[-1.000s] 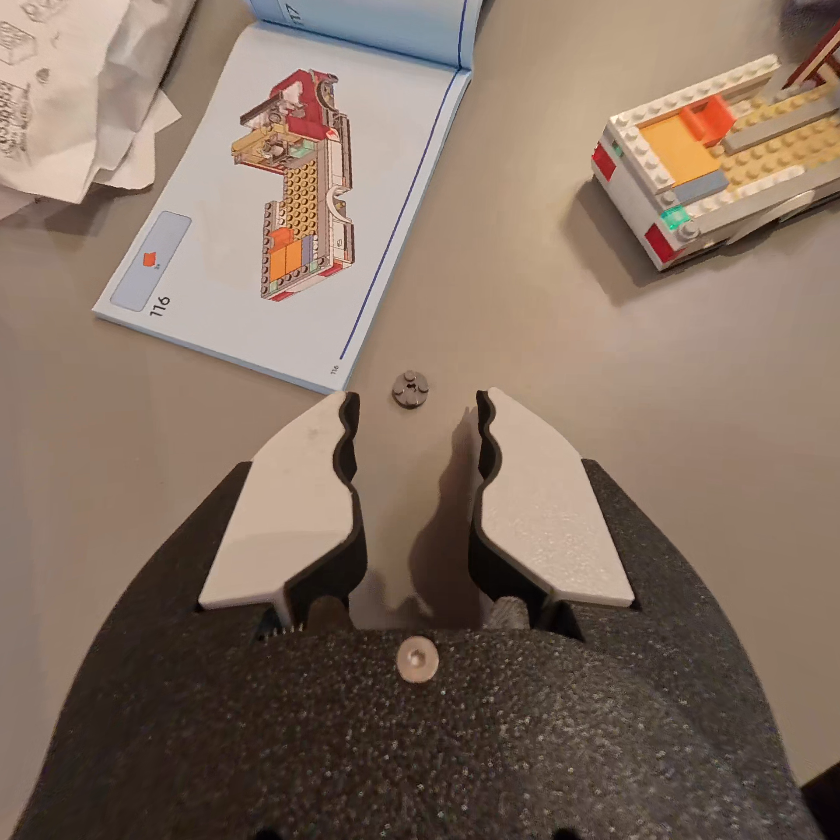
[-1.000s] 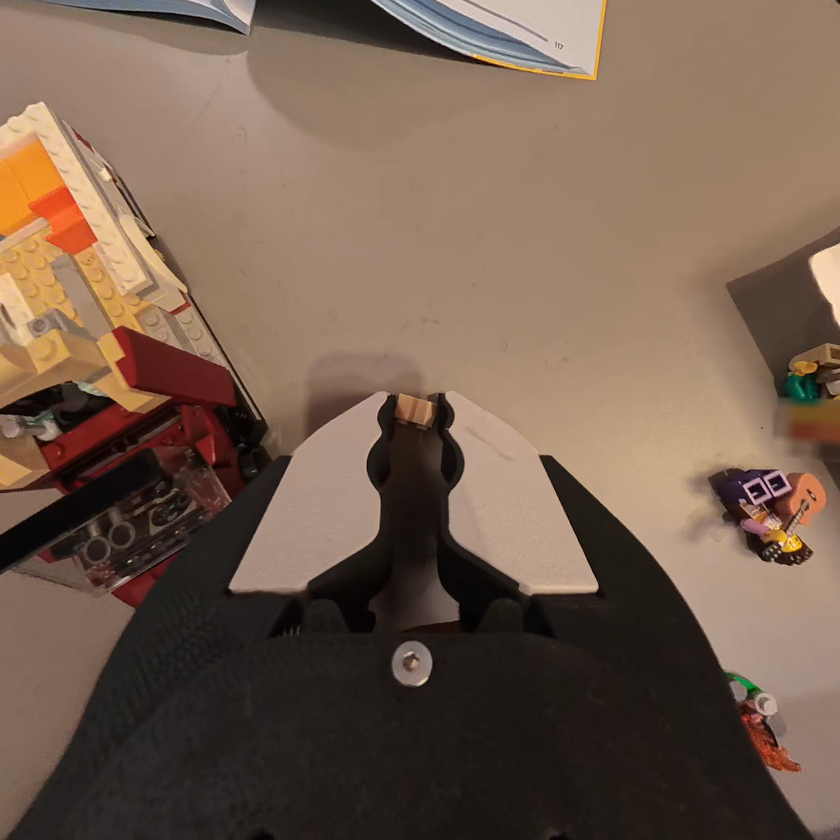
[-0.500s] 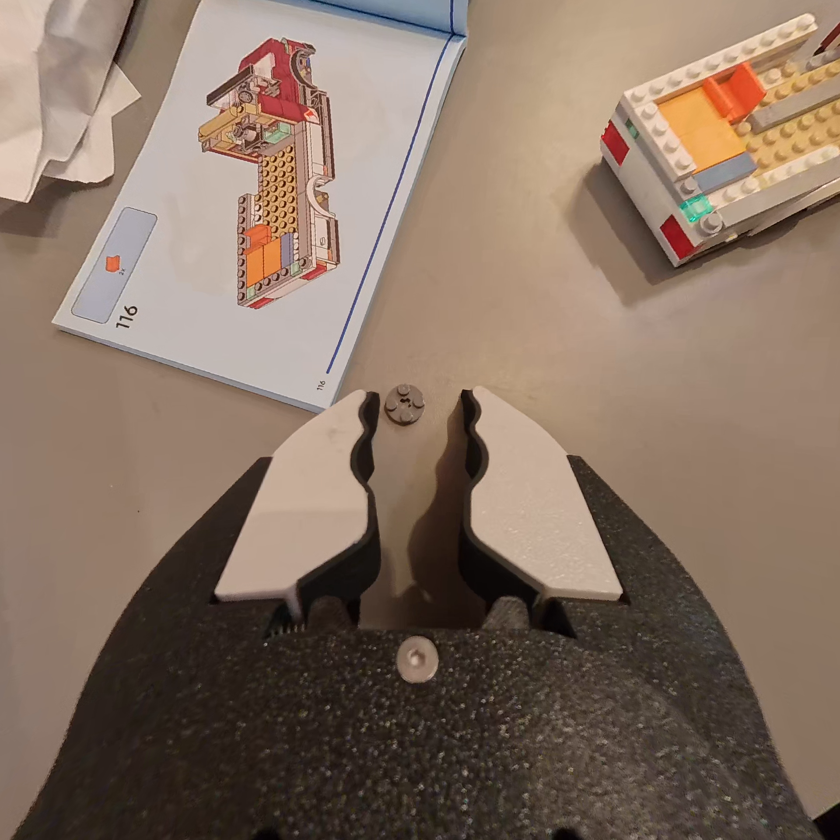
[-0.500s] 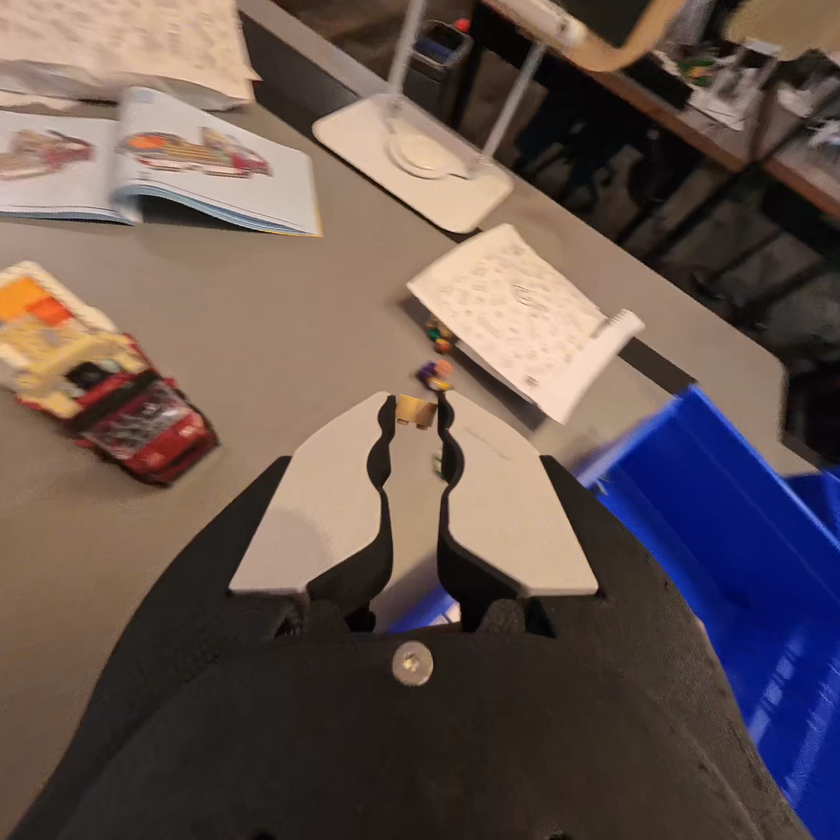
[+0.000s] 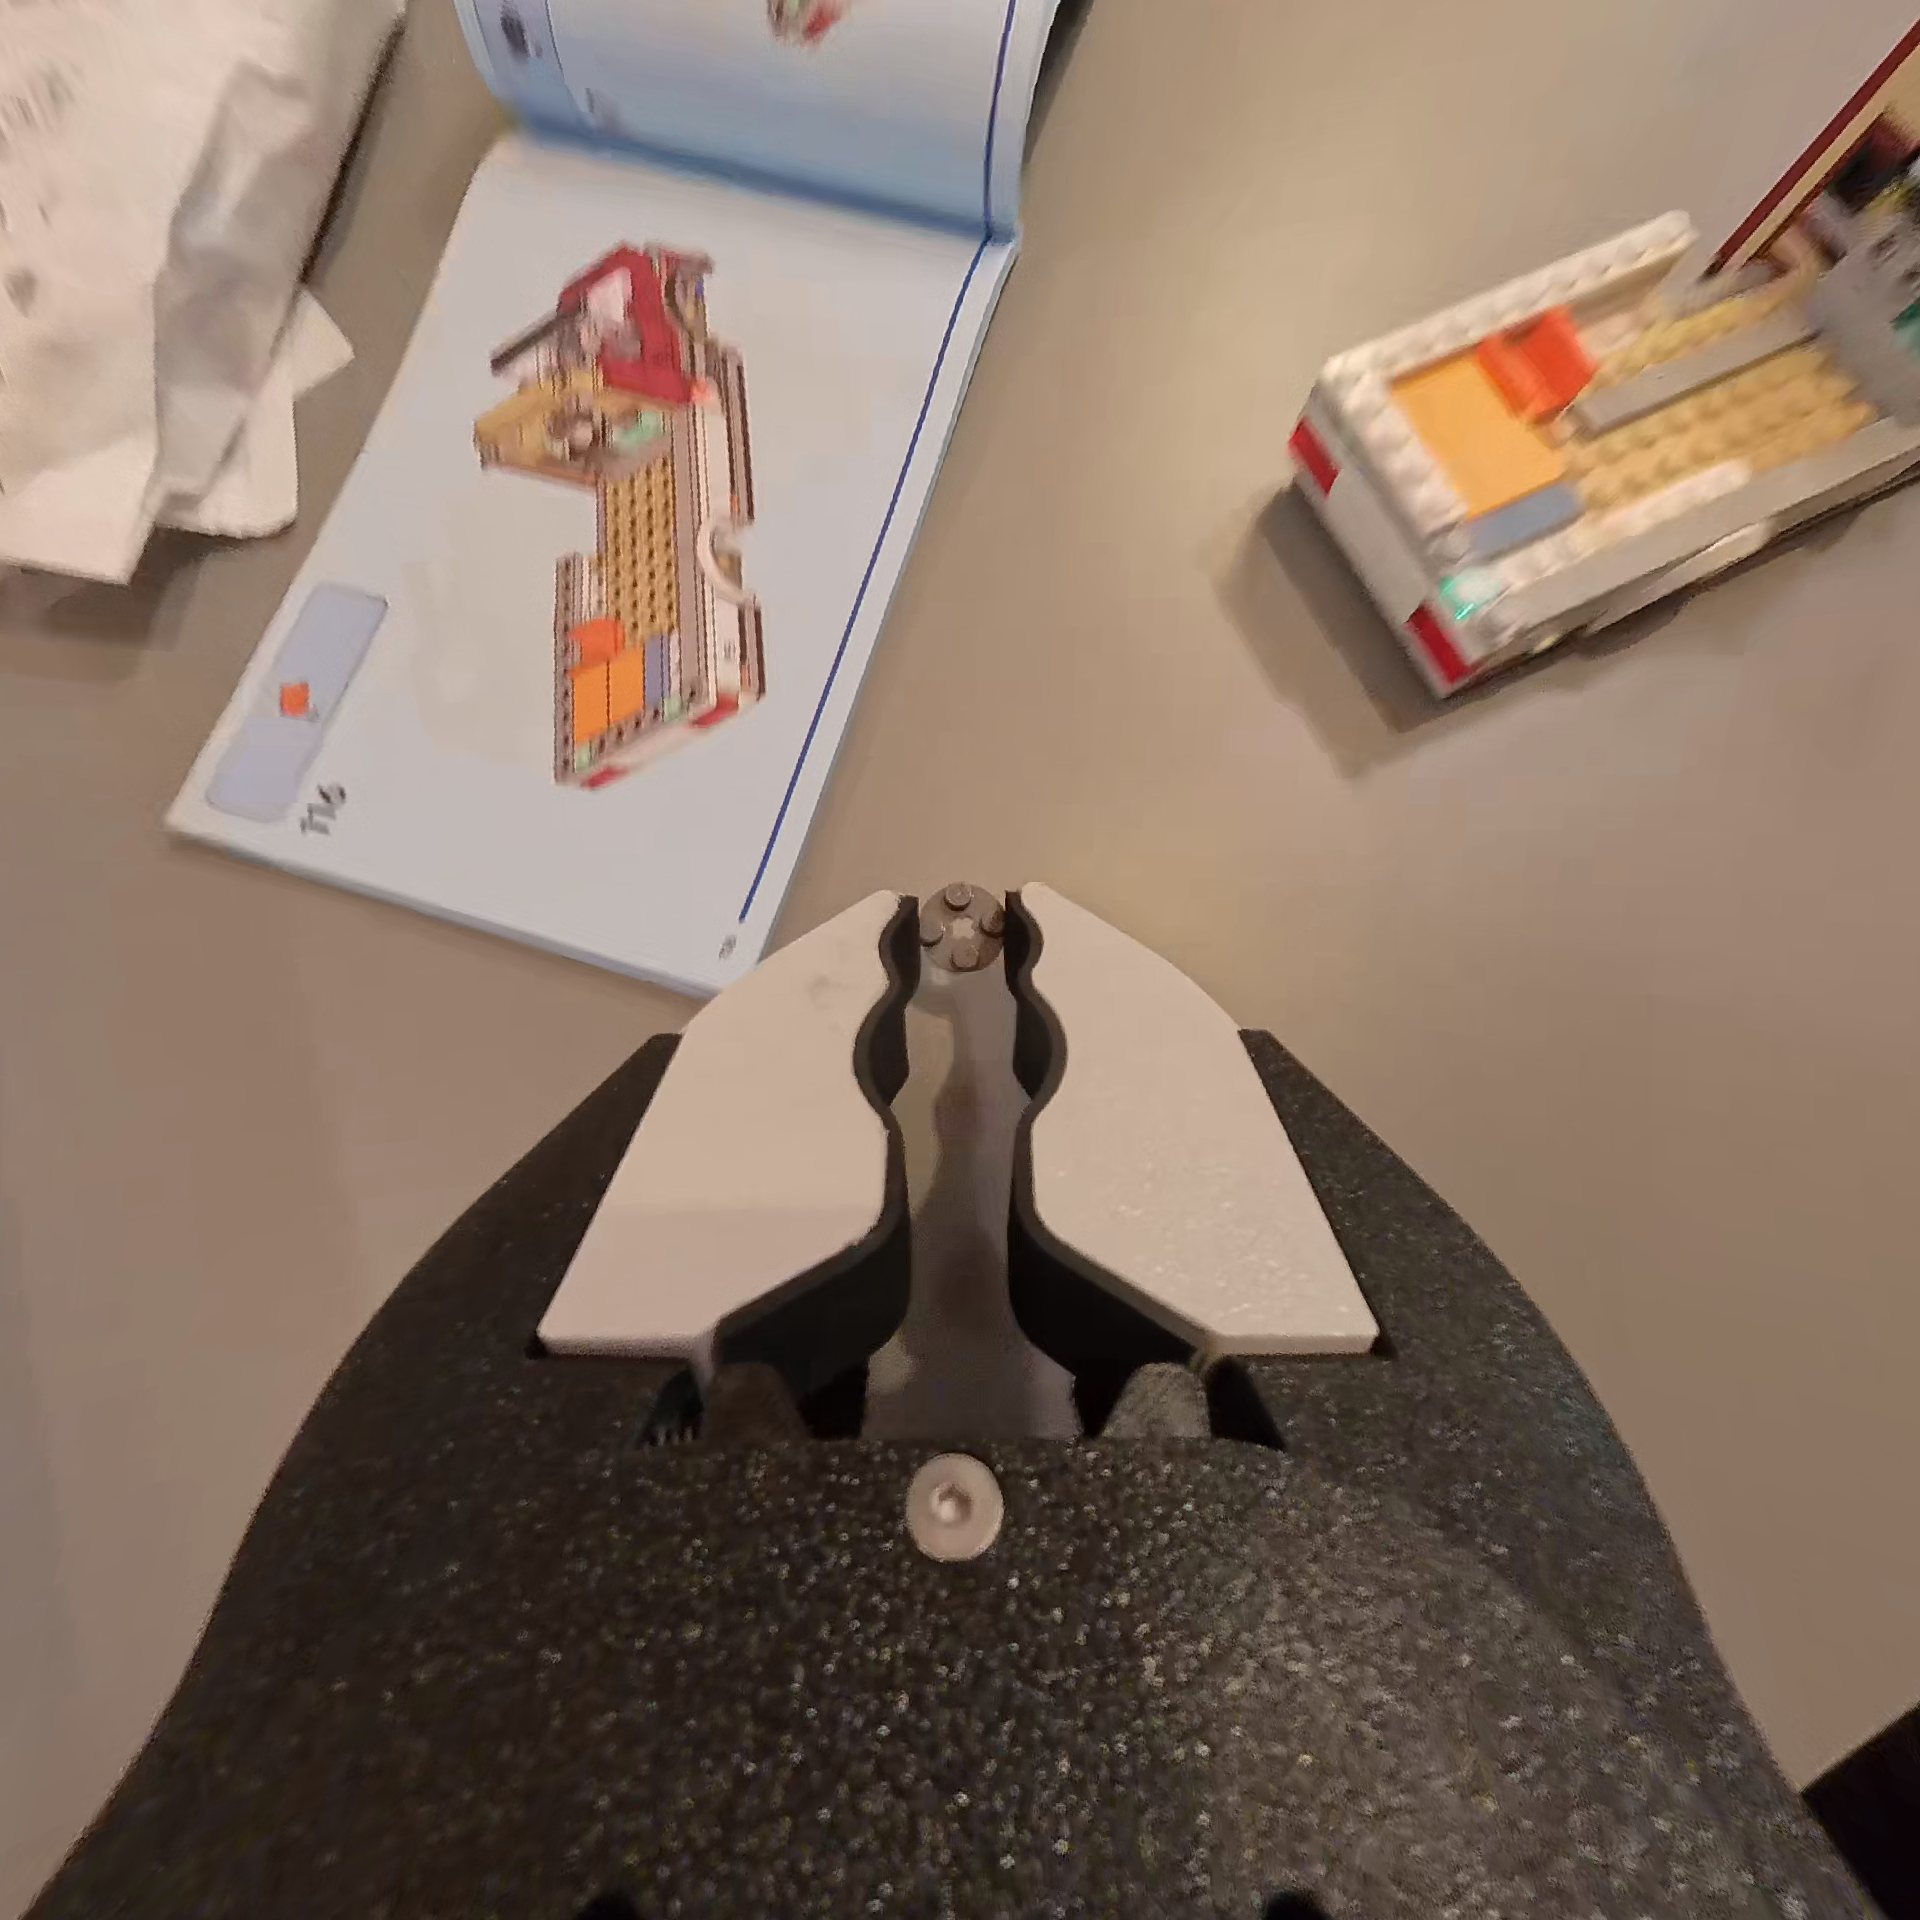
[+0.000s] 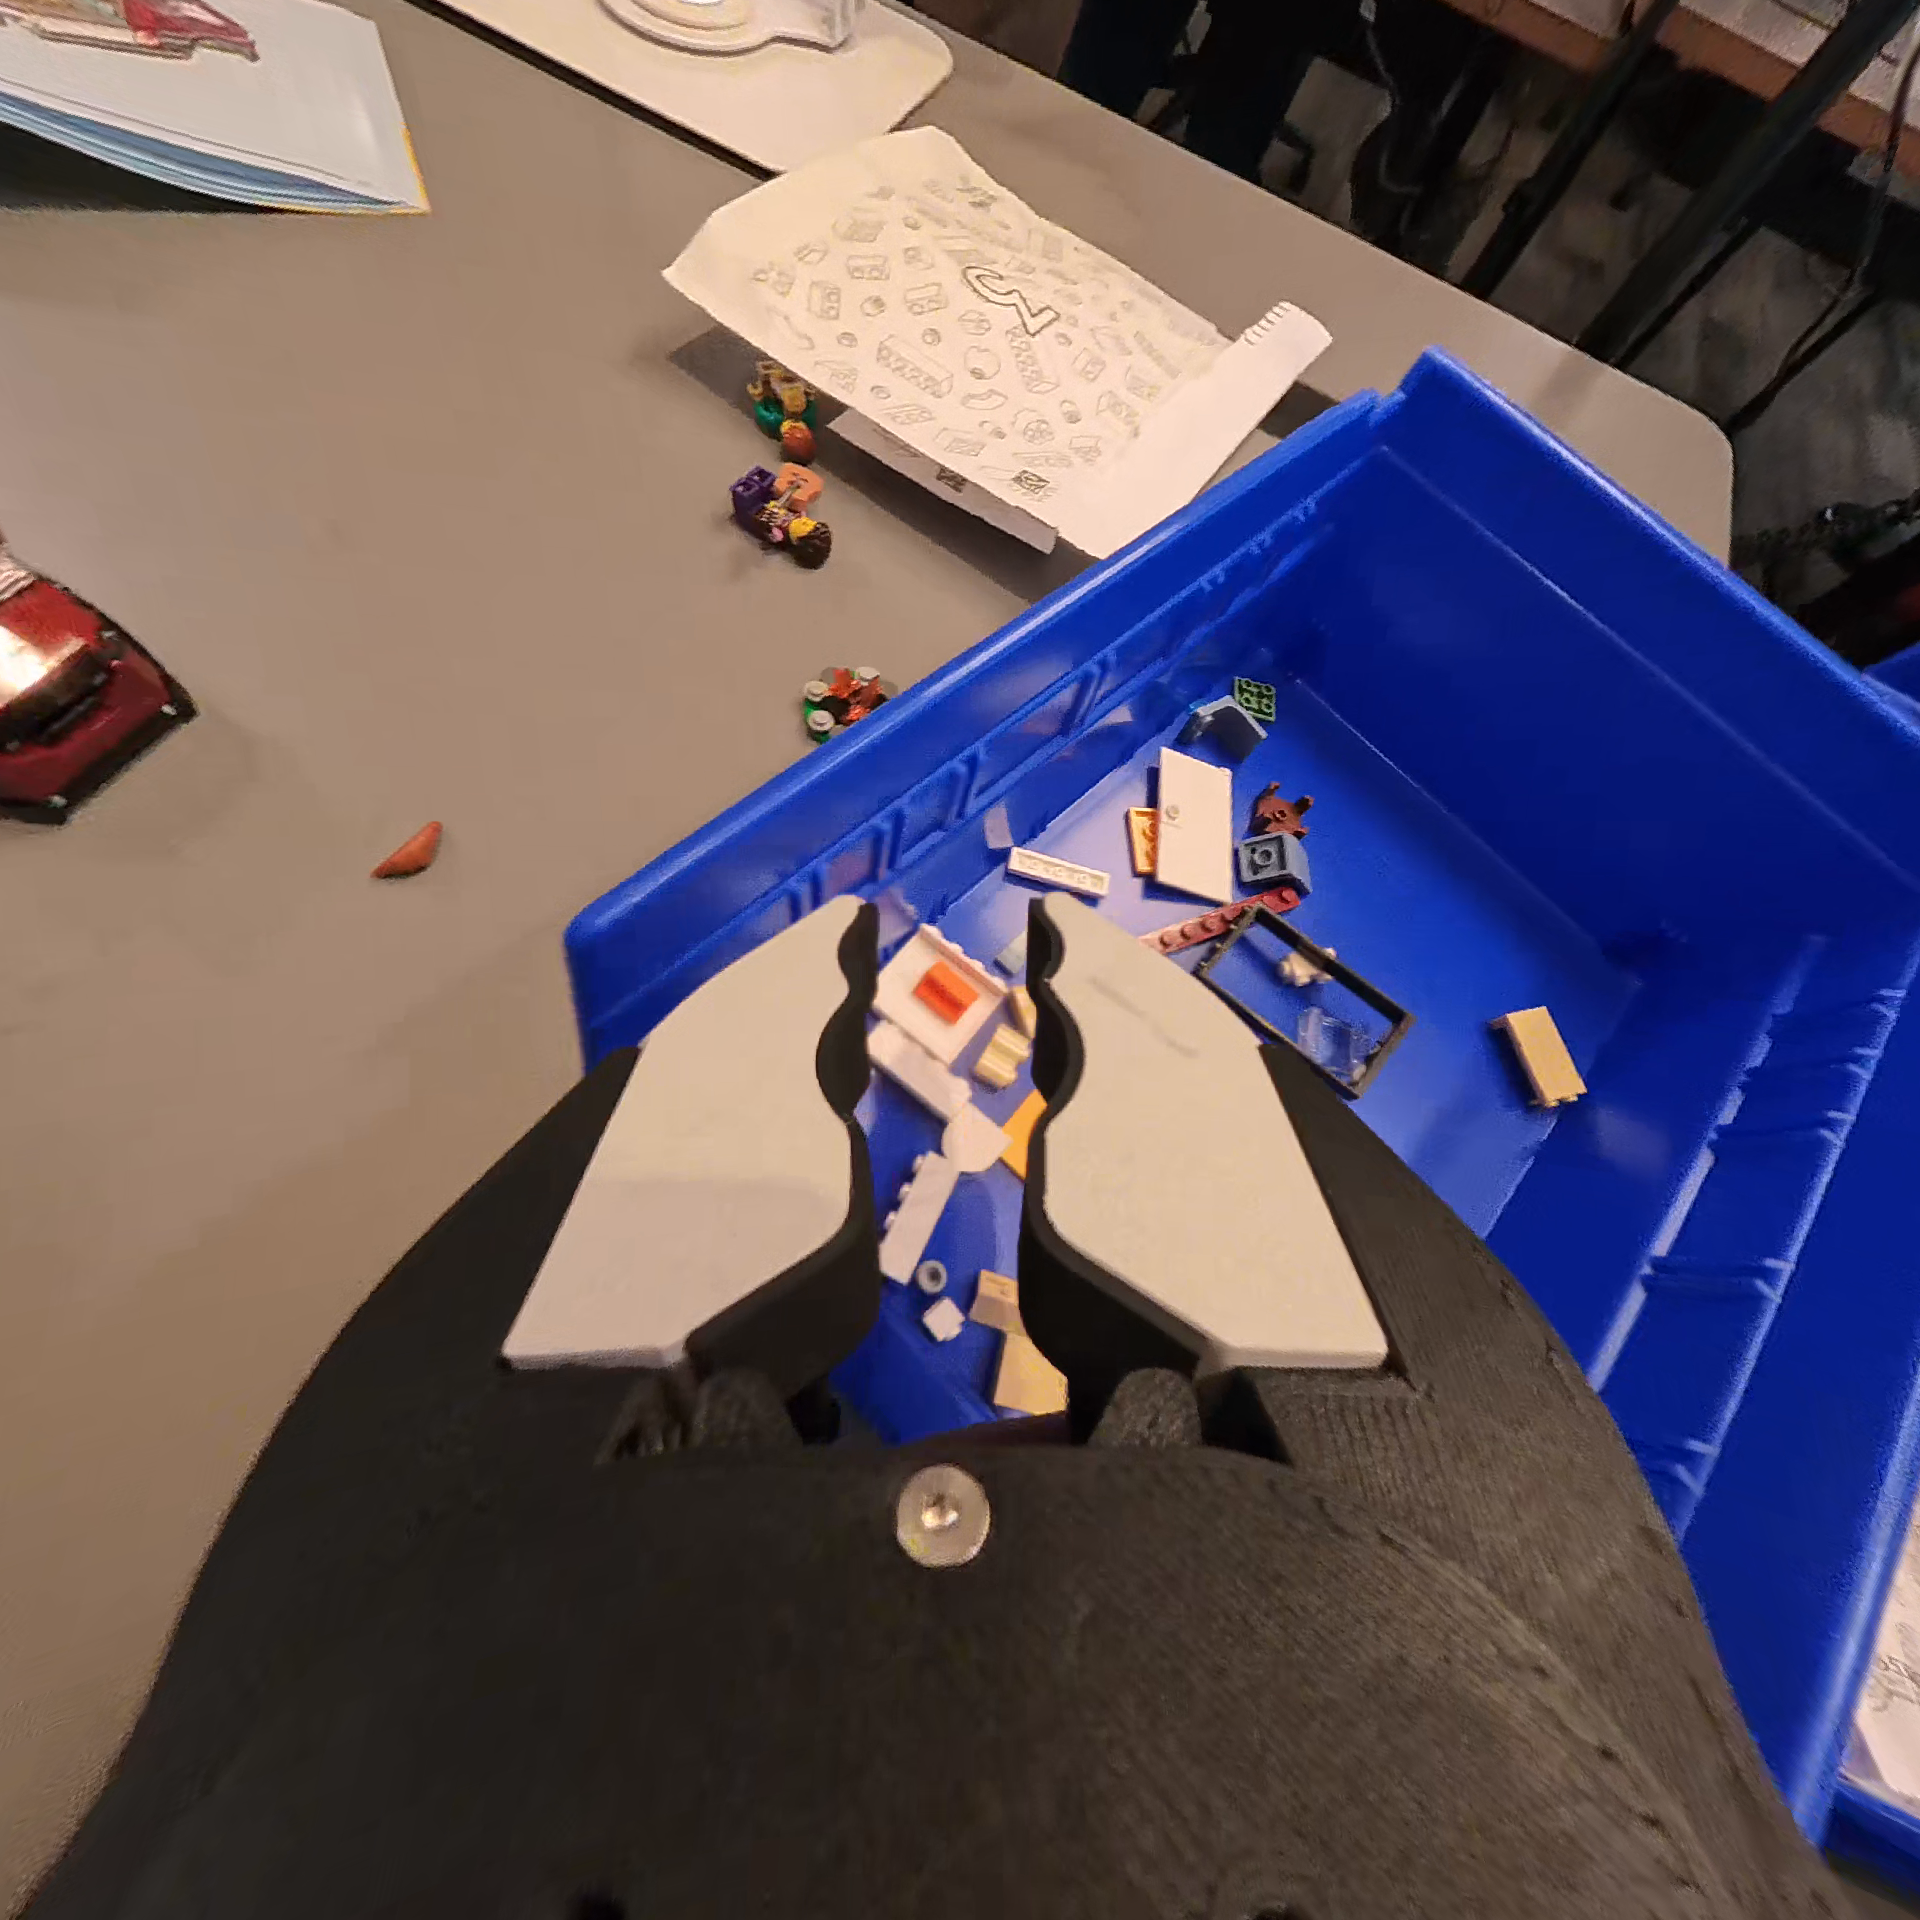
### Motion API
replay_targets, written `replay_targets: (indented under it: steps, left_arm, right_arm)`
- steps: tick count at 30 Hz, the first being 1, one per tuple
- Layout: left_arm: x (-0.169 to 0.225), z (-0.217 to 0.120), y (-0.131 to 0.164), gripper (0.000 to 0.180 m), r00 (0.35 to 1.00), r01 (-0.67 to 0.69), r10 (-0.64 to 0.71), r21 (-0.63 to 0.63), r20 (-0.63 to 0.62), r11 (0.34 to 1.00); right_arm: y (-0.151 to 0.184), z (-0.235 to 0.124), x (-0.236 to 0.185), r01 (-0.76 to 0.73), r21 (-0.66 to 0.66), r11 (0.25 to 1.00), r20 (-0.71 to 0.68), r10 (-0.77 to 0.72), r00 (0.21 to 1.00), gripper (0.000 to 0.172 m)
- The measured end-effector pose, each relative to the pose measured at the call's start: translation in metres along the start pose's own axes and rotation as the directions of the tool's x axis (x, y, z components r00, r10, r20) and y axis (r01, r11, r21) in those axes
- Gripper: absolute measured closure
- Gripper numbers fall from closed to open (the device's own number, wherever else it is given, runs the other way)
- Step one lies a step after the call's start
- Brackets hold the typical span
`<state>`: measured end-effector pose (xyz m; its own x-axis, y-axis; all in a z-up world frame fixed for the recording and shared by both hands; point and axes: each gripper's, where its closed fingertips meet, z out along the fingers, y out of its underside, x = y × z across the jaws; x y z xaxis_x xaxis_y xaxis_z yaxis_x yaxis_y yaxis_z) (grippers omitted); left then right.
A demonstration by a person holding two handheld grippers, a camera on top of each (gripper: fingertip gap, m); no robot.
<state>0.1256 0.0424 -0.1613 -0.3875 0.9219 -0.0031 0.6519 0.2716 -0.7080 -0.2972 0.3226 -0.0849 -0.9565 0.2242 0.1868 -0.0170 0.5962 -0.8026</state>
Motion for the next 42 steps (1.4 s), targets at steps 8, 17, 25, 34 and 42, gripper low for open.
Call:
replay_targets:
  steps: [8, 17, 25, 34, 42]
  left_arm:
    - [0.094, -0.008, -0.143, 0.165, 0.953, -0.135, 0.191, 0.235, -0.234, 0.963]
    - [0.309, 0.028, -0.282, 0.165, 0.713, -0.290, 0.480, 0.409, -0.511, 0.866]
    - [0.386, 0.078, -0.296, 0.149, 0.628, -0.245, 0.426, 0.354, -0.651, 0.903]
    - [0.283, 0.078, -0.259, 0.148, 0.733, -0.108, 0.277, 0.296, -0.621, 0.949]
    - [0.232, 0.112, -0.255, 0.147, 0.788, -0.133, 0.203, 0.162, -0.582, 0.978]
  right_arm:
    - [0.009, -0.014, -0.054, 0.014, 0.122, 0.992, 0.087, -0.025, 0.996, 0.147]
    - [0.023, -0.024, -0.062, -0.094, 0.157, 0.983, 0.133, 0.074, 0.988, 0.147]
    - [0.038, -0.030, -0.075, -0.122, 0.150, 0.981, 0.167, 0.097, 0.981, 0.146]
    - [0.046, -0.022, -0.086, -0.135, 0.153, 0.979, 0.220, 0.100, 0.970, 0.146]
    - [0.035, -0.011, -0.096, -0.091, 0.171, 0.981, 0.244, 0.047, 0.969, 0.147]
